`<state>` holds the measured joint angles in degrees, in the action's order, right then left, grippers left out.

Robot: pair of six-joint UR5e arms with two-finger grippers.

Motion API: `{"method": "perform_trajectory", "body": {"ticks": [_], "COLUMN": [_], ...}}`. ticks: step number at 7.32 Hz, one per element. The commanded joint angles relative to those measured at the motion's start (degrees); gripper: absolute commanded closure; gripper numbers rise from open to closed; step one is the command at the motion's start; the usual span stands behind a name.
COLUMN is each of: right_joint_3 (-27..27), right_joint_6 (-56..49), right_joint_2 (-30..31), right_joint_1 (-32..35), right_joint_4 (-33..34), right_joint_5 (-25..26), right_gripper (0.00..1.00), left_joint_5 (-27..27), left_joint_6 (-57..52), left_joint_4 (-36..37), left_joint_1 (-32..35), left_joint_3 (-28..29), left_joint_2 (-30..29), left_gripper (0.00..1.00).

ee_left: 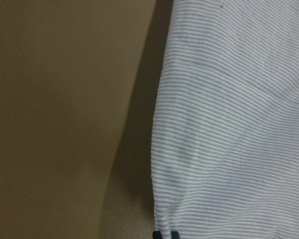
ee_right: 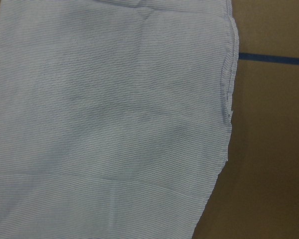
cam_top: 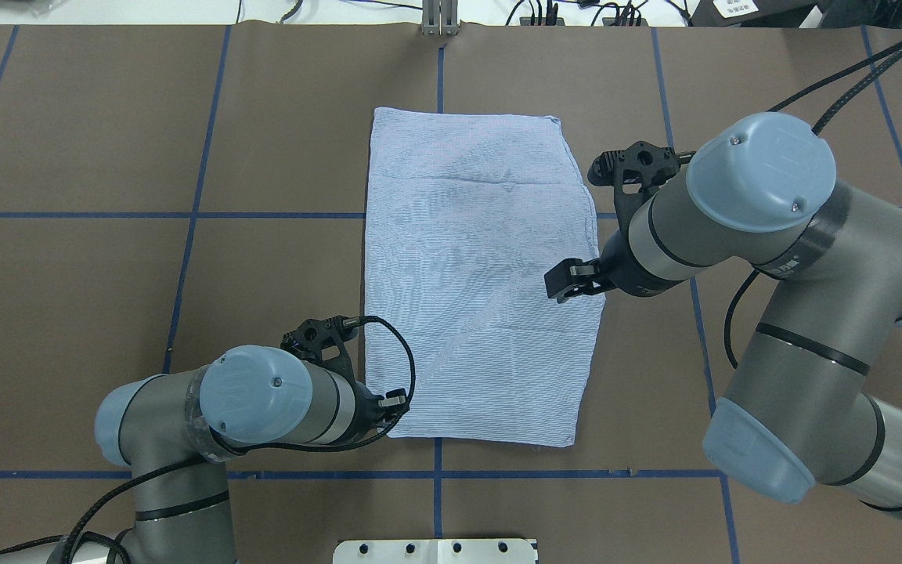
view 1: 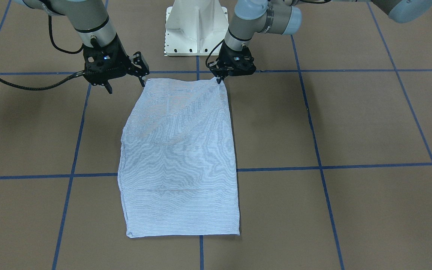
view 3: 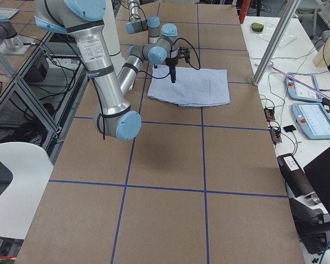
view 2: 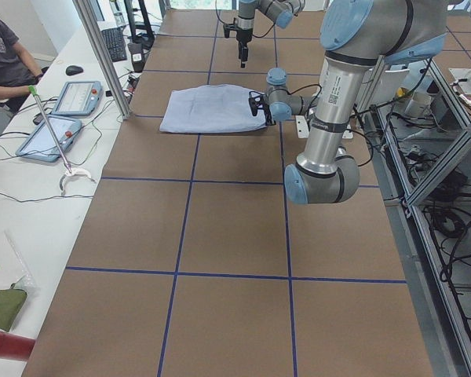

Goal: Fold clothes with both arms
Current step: 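Lower the right gripper to the near corner beside the left gripper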

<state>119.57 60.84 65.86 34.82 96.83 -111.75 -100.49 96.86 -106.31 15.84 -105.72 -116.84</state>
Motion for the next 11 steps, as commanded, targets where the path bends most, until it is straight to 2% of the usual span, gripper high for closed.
{"method": "perform_trajectory", "body": {"ticks": [1,2,6,8,11], "right_joint_3": [-0.39,-0.74,-0.83,-1.71,-6.62], "right_joint_6": [9.51,15.30,33.16,38.44,41.45], "right_joint_2": [0.06,0.58,4.45,8.48,6.22], "right_joint_1": [-3.16,-5.70,-13.79,-16.44,-19.34], "right_joint_4": [-3.98,-6.54,-6.91,-13.46,-13.60], "right_joint_5": [0.83,3.10,10.83,13.13,13.67], "right_gripper": [0.00,0.00,0.00,0.00,0.00], "left_joint_5": [-0.15,-0.06,-0.06,0.03,0.03], "left_joint_6": [0.00,0.00,1.13,1.14,1.14], "left_joint_4": [0.05,0.05,-0.04,-0.04,-0.13], "left_joint_1": [-0.02,-0.02,-0.02,-0.11,-0.11], "left_joint_3": [-0.19,-0.19,0.25,0.34,0.34], "left_joint_2": [-0.40,-0.32,-0.41,-0.41,-0.41], "left_gripper": [1.00,1.00,1.00,1.00,1.00]}}
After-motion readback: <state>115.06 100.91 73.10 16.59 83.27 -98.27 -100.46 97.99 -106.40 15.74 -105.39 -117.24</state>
